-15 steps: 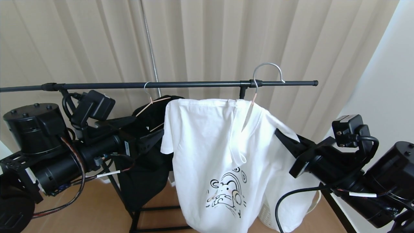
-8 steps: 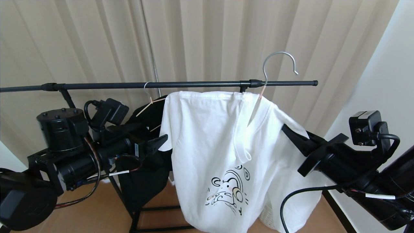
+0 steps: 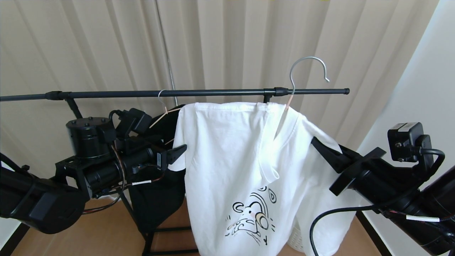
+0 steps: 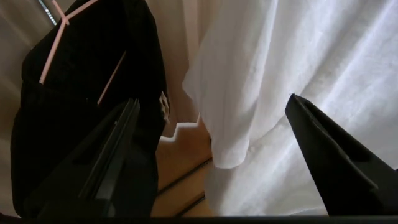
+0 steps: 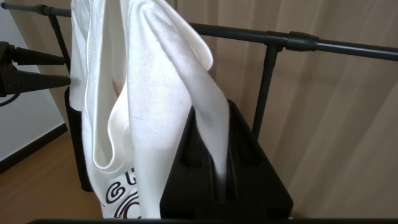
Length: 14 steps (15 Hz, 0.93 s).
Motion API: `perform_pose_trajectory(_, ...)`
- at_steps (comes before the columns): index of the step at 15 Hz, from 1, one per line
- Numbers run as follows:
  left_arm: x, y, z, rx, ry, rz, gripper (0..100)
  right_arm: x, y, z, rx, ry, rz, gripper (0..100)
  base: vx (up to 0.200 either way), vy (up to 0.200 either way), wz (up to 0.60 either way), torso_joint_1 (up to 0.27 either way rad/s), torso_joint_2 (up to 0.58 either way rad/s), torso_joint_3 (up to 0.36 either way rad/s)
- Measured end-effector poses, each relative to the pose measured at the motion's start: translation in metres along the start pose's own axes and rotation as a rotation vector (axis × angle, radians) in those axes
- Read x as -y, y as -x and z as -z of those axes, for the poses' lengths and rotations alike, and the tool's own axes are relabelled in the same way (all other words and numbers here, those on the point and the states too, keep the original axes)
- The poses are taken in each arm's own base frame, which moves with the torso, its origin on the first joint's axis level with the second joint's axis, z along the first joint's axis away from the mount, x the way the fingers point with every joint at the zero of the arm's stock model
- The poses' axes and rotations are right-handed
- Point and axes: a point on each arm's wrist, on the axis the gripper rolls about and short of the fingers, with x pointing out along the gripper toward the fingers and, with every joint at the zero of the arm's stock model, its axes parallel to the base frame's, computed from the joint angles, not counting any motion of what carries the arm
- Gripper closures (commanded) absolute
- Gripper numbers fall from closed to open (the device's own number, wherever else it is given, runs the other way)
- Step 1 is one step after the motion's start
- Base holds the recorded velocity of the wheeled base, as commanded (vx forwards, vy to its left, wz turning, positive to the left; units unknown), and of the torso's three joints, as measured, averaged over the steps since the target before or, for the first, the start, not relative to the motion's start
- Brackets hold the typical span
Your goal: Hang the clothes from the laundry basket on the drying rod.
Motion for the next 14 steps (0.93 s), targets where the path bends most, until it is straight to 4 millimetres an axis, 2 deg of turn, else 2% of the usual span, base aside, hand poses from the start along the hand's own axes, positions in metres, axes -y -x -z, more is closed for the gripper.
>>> perform_pose_trajectory(14, -0.0078, 0.0065, 0.0055, 0.046, 0.071, -0.038, 100, 0.0002, -0.0016, 0.0, 0.0, 0.0, 0.001, 100, 0.0, 0.0, 0.0, 0.0, 0.0, 0.0)
